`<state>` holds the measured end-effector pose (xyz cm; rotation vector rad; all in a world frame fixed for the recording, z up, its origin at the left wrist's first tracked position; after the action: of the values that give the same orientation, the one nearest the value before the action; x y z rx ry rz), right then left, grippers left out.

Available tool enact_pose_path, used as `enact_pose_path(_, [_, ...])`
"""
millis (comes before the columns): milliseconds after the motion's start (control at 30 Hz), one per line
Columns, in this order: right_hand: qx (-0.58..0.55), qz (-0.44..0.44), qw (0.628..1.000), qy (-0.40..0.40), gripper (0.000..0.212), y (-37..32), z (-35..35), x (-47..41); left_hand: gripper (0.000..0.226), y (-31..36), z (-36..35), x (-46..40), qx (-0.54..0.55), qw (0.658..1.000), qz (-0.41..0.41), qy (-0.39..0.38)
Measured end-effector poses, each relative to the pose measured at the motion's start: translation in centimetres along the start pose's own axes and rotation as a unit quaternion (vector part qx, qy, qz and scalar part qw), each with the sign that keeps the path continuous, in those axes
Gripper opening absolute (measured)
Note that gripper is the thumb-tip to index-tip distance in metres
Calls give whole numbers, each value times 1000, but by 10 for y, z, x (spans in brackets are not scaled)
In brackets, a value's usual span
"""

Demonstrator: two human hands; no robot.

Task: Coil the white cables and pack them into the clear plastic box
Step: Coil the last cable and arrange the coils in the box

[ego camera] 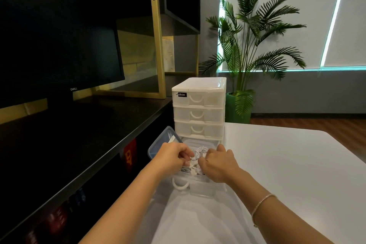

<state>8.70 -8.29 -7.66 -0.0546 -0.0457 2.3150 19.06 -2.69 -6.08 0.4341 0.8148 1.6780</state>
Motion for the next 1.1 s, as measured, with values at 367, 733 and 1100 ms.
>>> enact_pose_path(367, [-7,9,994,111,47,-4,12,8,19,3,3,6,12,1000,-15,2])
enact_pose_path(733, [6,18,994,110,49,-3,20,1,23,5,-2,-5,-57,998,-1,-8])
enact_pose_path(1100, [-28,5,994,110,46,-3,21,0,21,0,-3,-3,-37,999,-7,13])
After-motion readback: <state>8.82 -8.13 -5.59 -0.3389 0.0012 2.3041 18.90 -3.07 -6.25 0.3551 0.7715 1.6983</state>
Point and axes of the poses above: each hand's wrist, its own x-axis away from the middle knuckle, its own z-axis out of the back of the hand, y = z × x, the point moved 8 cm from there along -x, towards the middle knuckle, and after that the axes turned 5 degrees about x, right-handed, at the moved point
